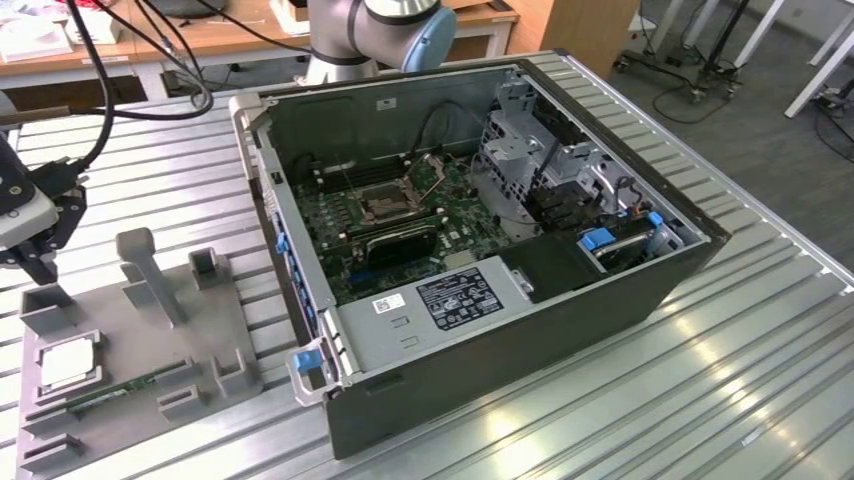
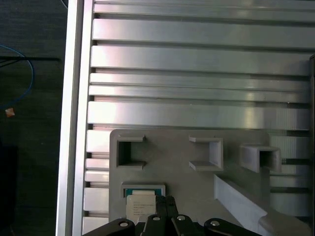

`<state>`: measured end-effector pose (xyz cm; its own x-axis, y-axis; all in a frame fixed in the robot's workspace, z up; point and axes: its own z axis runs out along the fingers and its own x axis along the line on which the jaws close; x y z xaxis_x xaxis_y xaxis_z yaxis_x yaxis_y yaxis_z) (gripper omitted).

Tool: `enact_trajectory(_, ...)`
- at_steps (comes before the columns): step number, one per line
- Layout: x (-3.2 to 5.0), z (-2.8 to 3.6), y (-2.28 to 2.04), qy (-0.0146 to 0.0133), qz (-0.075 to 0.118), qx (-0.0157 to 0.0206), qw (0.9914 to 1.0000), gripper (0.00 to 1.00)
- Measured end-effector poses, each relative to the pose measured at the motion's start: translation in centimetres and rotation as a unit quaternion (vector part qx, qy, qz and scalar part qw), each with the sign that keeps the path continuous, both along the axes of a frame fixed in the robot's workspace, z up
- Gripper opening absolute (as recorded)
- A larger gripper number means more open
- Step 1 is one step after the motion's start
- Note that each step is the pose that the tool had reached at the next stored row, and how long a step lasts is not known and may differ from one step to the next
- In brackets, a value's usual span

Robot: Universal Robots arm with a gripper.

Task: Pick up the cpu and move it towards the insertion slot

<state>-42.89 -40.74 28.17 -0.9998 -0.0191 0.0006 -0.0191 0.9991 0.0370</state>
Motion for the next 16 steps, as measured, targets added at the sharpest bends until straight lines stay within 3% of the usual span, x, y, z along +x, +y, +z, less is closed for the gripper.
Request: enact_trajectory(16, 0.00, -1.16, 0.00, -0.0001, 0.000, 0.0000, 1.00000, 0.11)
